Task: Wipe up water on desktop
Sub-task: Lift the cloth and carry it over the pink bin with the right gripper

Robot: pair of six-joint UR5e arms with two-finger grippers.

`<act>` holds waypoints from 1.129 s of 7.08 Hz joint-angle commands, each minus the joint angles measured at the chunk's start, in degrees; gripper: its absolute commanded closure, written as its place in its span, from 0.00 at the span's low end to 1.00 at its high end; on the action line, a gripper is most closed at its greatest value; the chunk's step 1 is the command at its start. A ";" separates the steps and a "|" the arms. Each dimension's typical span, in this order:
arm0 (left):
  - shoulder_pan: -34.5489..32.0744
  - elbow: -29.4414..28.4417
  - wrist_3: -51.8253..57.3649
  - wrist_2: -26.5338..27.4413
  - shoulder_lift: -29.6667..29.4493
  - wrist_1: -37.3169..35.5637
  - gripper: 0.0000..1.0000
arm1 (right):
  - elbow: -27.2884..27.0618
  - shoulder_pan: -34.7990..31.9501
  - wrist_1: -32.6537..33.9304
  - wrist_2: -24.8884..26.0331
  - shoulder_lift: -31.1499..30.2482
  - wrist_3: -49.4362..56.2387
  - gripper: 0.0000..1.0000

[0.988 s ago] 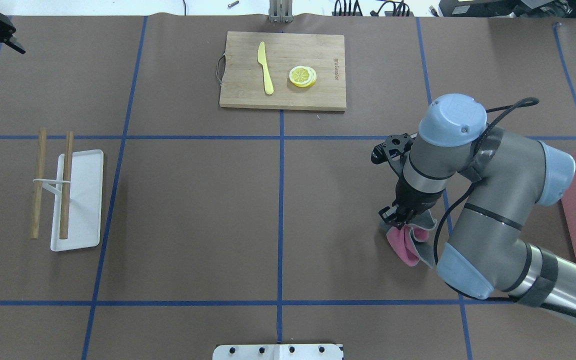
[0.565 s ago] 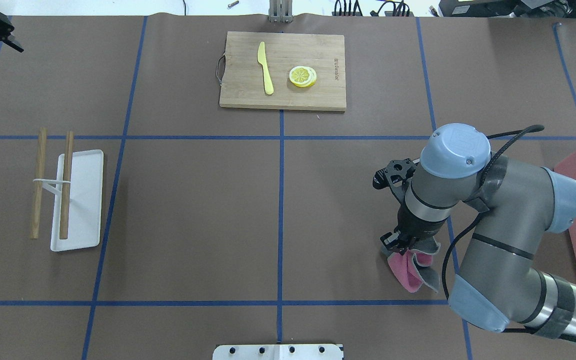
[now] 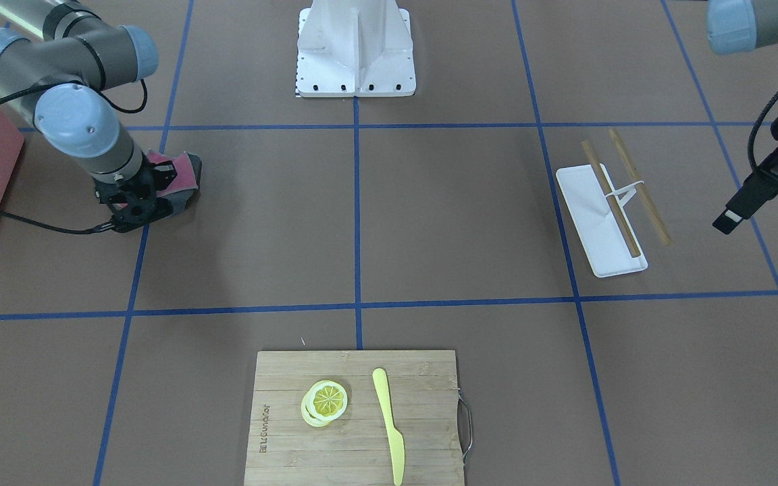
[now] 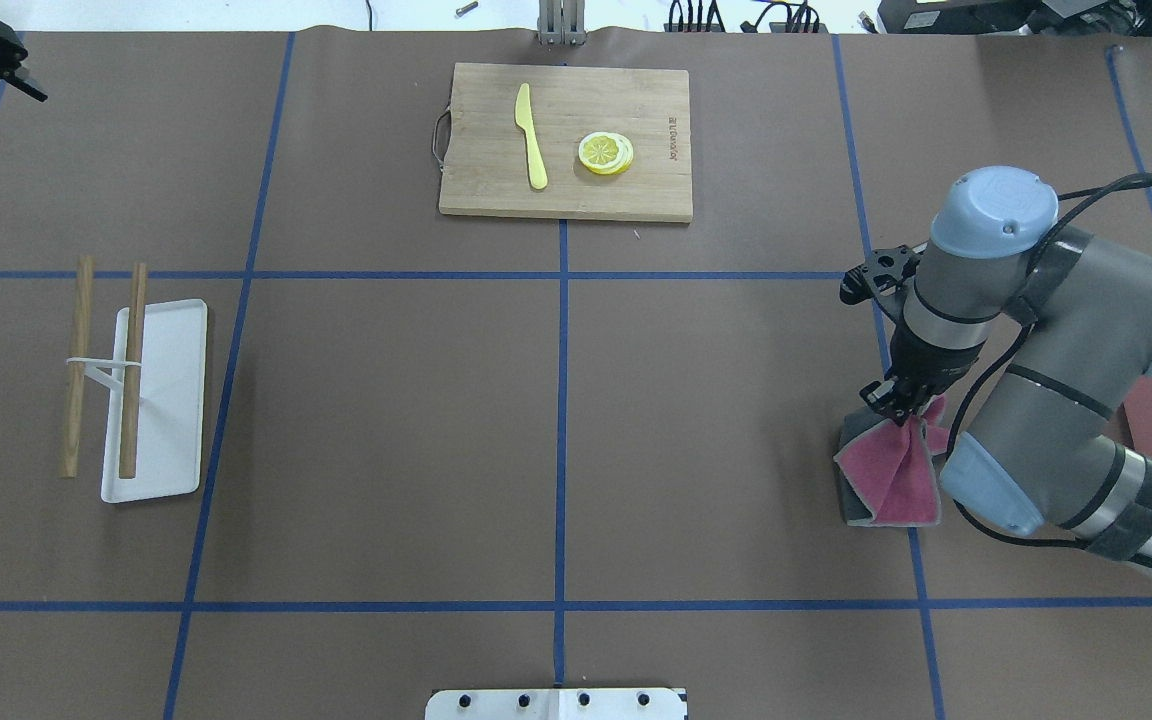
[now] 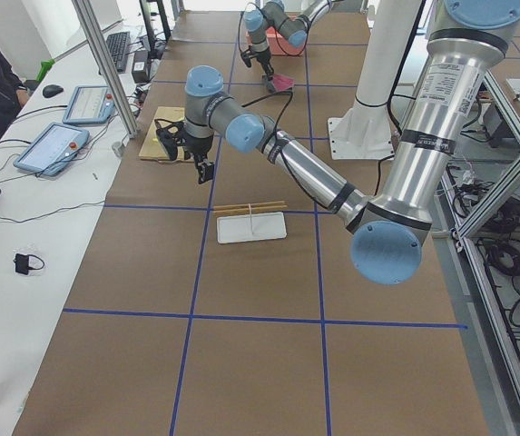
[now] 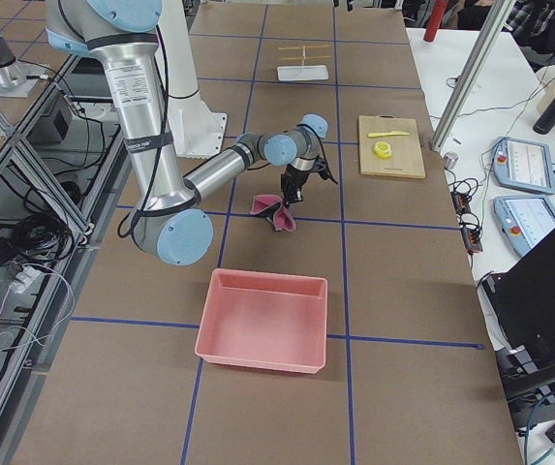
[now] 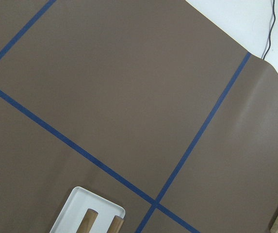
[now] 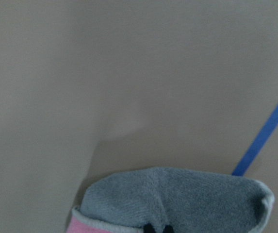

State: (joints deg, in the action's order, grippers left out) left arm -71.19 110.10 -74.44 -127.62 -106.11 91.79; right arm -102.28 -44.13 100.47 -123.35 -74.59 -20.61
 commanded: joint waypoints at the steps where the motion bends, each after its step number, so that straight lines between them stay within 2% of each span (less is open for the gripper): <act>1: 0.00 -0.06 0.00 0.00 0.03 0.05 0.02 | 5.31 -7.26 -0.01 -0.40 1.19 8.27 1.00; 3: 0.00 -0.24 0.09 0.09 0.03 0.14 0.02 | 7.09 -13.76 -0.01 -2.14 2.60 12.86 1.00; 4: -0.17 -0.33 0.17 0.09 0.03 0.14 0.02 | 5.00 -17.10 -0.01 -5.55 3.48 12.88 1.00; 5: -1.22 -0.07 2.61 0.09 0.46 0.05 0.02 | 0.54 -19.83 -0.01 -6.98 2.96 12.88 1.00; 6: -3.49 -0.06 8.12 0.00 2.90 -0.03 0.02 | -4.37 -23.51 1.29 -7.17 2.44 12.97 1.00; 8: -7.98 -0.50 27.23 0.00 9.39 -0.12 0.02 | -9.24 -29.06 10.05 -7.70 3.04 13.23 1.00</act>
State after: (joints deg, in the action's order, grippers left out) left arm -76.49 109.85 -58.44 -127.61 -100.73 91.72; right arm -108.44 -69.58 105.45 -130.77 -71.90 -7.61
